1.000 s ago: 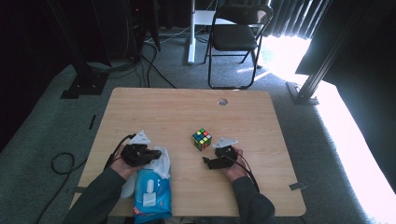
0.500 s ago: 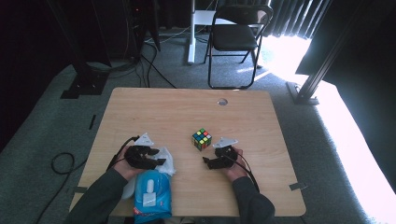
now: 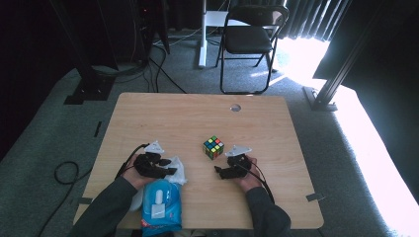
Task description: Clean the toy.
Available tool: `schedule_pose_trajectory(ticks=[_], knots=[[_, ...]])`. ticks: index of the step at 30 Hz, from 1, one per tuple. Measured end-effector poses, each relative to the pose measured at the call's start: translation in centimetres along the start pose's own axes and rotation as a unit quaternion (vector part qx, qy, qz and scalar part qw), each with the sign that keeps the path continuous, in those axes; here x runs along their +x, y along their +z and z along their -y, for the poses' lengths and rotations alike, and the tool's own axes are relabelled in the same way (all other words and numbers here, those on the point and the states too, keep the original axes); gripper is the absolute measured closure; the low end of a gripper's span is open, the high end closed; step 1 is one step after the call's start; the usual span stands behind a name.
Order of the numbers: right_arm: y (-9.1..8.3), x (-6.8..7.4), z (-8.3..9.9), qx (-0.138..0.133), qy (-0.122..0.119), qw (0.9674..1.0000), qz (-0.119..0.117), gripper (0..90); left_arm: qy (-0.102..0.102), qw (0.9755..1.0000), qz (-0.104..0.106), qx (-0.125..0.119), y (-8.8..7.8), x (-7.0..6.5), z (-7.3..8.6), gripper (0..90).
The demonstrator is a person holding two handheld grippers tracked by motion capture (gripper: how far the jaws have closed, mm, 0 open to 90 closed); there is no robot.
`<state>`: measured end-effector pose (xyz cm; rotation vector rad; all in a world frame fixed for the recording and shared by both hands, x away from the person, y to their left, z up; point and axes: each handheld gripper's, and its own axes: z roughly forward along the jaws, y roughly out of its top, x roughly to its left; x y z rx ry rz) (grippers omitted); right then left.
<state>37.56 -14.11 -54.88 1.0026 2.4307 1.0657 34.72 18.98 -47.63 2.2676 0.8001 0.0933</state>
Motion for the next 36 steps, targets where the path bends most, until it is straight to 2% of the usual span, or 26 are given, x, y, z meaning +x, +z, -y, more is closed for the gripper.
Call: schedule_pose_trajectory(ticks=[4,7,9,19,36], knots=[[0.0,0.0,0.0,0.0,0.0,1.0,0.0,20.8,0.005,1.0,-0.002,-0.003,-0.2,0.0,-0.2,68.2],[0.0,0.0,0.0,0.0,0.0,1.0,0.0,20.8,0.01,0.9999,-0.008,-0.01,-0.6,-0.1,-0.3,81.4],[0.0,0.0,0.0,0.0,0.0,1.0,0.0,20.8,0.014,0.9997,-0.016,-0.012,-0.9,-0.1,-0.4,85.9],[0.0,0.0,0.0,0.0,0.0,1.0,0.0,20.8,0.011,0.998,-0.041,-0.046,-2.2,0.2,-0.9,87.4],[0.1,0.0,-0.1,0.0,0.001,1.0,0.001,21.1,0.008,0.9948,-0.058,-0.083,-3.6,0.8,-2.0,87.3]])
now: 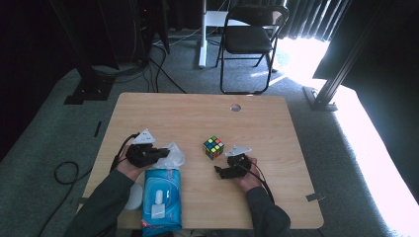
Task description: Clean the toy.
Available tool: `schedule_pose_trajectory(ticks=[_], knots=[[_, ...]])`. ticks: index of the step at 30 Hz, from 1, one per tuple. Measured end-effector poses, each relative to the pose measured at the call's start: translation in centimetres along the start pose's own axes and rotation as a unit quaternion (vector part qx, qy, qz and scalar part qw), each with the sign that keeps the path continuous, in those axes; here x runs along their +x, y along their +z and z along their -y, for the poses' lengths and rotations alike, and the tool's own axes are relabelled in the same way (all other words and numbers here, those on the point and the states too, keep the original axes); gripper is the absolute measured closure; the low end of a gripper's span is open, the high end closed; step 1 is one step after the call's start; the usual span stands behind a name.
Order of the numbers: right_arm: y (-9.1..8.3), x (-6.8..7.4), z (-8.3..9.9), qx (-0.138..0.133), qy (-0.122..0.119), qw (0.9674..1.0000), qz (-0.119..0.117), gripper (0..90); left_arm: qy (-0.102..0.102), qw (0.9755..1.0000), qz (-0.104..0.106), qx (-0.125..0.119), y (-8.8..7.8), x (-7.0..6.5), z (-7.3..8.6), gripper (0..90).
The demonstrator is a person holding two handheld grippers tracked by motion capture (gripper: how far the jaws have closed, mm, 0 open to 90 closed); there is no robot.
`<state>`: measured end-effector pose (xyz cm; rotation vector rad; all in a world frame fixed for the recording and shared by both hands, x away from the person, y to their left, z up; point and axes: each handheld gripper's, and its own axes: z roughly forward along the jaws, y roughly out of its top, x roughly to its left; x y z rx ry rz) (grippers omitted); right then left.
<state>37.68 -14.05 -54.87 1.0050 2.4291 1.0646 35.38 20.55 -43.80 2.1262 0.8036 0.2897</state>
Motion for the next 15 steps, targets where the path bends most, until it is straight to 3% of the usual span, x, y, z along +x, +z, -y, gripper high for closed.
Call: schedule_pose_trajectory(ticks=[15], knots=[[0.1,-0.1,-0.1,0.0,-0.005,1.0,-0.002,21.0,-0.004,0.9996,-0.015,-0.022,-1.0,1.1,-1.2,87.4]])
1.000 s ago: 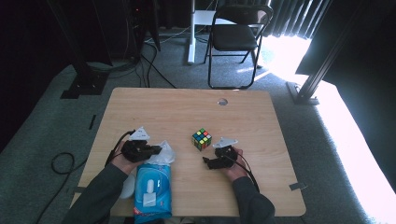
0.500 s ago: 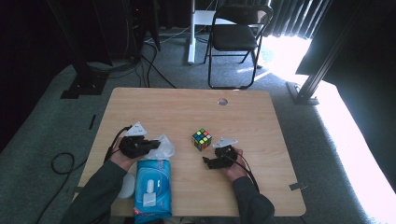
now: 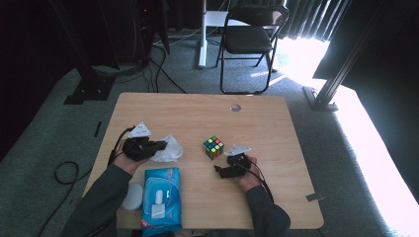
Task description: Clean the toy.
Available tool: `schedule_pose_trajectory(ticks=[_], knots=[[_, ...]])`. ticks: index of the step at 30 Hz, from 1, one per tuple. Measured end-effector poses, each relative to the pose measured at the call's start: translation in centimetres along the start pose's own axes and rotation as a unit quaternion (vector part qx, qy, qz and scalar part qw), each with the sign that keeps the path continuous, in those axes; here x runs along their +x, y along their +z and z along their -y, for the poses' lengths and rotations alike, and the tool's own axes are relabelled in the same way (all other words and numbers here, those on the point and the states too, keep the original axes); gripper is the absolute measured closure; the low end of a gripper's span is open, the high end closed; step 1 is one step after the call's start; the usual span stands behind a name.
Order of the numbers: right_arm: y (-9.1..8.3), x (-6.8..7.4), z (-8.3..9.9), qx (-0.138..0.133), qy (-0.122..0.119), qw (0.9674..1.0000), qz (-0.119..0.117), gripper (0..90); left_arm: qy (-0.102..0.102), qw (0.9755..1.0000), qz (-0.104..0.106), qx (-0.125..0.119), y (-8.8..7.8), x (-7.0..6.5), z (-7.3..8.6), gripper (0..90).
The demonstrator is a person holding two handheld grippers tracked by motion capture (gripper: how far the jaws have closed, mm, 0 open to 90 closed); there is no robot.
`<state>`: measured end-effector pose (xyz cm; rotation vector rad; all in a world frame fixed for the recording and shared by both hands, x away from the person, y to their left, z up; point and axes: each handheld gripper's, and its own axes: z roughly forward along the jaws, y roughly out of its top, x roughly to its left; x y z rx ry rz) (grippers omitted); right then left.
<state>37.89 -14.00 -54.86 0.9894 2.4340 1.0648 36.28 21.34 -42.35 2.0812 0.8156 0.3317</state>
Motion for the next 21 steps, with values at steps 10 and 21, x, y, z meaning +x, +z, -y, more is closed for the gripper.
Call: schedule_pose_trajectory(ticks=[10,21], knots=[[0.1,0.1,-0.2,-0.001,0.012,0.9998,0.015,21.8,-0.01,0.9999,-0.003,-0.013,-0.4,1.0,-0.5,87.4],[0.5,0.4,-1.2,-0.022,0.016,0.9995,0.014,16.4,-0.024,0.9995,-0.006,-0.022,-0.1,1.8,-0.9,87.4]])
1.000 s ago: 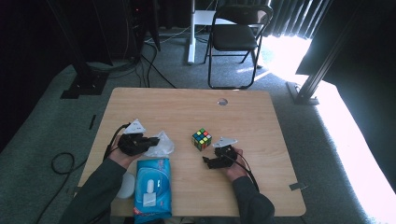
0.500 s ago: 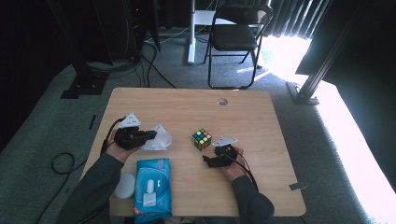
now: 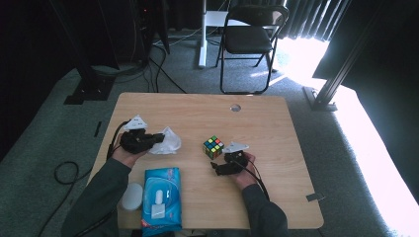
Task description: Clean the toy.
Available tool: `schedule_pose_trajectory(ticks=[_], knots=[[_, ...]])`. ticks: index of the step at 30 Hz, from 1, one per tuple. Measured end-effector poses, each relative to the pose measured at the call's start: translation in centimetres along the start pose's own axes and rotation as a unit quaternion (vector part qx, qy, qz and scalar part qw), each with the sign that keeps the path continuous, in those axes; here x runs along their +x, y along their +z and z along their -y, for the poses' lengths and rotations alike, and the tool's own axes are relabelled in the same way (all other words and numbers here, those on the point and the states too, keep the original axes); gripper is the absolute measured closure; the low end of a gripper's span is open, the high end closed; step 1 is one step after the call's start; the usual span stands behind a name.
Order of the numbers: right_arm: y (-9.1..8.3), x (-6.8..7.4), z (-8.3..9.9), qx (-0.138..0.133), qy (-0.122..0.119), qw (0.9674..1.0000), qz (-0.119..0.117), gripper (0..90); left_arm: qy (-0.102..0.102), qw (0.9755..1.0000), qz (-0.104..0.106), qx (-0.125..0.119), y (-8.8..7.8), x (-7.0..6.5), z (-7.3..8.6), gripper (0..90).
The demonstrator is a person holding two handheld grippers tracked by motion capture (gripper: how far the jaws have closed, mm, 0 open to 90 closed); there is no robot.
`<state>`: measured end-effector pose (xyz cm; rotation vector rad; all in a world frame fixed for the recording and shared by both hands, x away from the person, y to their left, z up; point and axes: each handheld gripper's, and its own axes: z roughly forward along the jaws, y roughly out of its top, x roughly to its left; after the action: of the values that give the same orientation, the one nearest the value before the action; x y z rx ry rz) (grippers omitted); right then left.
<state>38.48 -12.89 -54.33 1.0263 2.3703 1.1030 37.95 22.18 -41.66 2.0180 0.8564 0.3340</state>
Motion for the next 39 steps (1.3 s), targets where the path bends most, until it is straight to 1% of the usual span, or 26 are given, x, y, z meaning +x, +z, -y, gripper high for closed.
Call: schedule_pose_trajectory(ticks=[1,3,7,8,10,14,18,20,22,24,28,29,30,33,36,39], knots=[[0.1,-0.1,0.0,0.003,0.003,1.0,0.004,16.6,-0.002,1.0,0.0,-0.001,0.0,0.1,-0.1,87.4],[0.3,-0.2,-0.2,0.006,0.001,1.0,0.004,16.7,-0.004,1.0,-0.001,-0.002,0.2,0.2,-0.2,87.4],[0.6,-0.1,-1.0,-0.004,0.0,1.0,0.0,19.2,-0.006,1.0,-0.002,-0.001,0.5,0.4,-0.4,87.5],[0.8,-0.1,-1.1,-0.006,-0.003,1.0,0.002,22.5,-0.007,1.0,-0.002,-0.002,0.5,0.4,-0.4,87.5],[1.2,0.0,-1.2,-0.014,0.001,0.9999,0.006,25.2,-0.007,1.0,0.0,-0.006,0.5,0.5,-0.4,87.5],[1.7,0.0,-1.5,-0.023,-0.002,0.9996,0.019,25.3,-0.014,0.9998,0.0,-0.01,0.6,0.8,-0.4,87.5],[2.3,-0.2,-1.9,-0.014,-0.009,0.9997,0.019,24.1,-0.014,0.9999,0.003,-0.009,0.8,1.1,-0.4,87.5],[2.5,-0.4,-2.3,-0.015,-0.014,0.9996,0.019,23.8,-0.013,0.9999,0.004,-0.01,0.8,1.1,-0.5,87.5],[2.7,-0.6,-2.5,-0.018,-0.013,0.9996,0.017,23.1,-0.014,0.9998,0.004,-0.01,0.9,1.1,-0.6,87.5],[3.1,-0.8,-2.5,-0.009,-0.013,0.9998,0.013,22.1,-0.014,0.9998,0.004,-0.01,0.9,1.2,-0.7,87.5],[3.5,-0.7,-2.6,-0.006,-0.019,0.9998,0.008,27.8,-0.013,0.9998,0.005,-0.011,1.1,1.3,-0.8,87.5],[3.6,-0.7,-2.6,-0.005,-0.02,0.9997,0.009,28.1,-0.013,0.9998,0.005,-0.011,1.1,1.4,-0.9,87.5],[3.5,-0.6,-2.6,-0.006,-0.022,0.9997,0.01,30.4,-0.013,0.9998,0.006,-0.012,1.1,1.3,-0.9,87.5],[3.6,-0.5,-2.6,-0.008,-0.026,0.9996,0.01,31.8,-0.013,0.9998,0.006,-0.014,1.3,1.4,-1.0,87.5],[3.5,-0.5,-2.6,-0.008,-0.023,0.9997,0.008,32.3,-0.015,0.9997,0.009,-0.017,1.5,1.4,-1.2,87.5],[3.5,-0.4,-2.7,-0.009,-0.02,0.9997,0.011,33.2,-0.014,0.9997,0.011,-0.016,1.7,1.3,-1.3,87.5]])
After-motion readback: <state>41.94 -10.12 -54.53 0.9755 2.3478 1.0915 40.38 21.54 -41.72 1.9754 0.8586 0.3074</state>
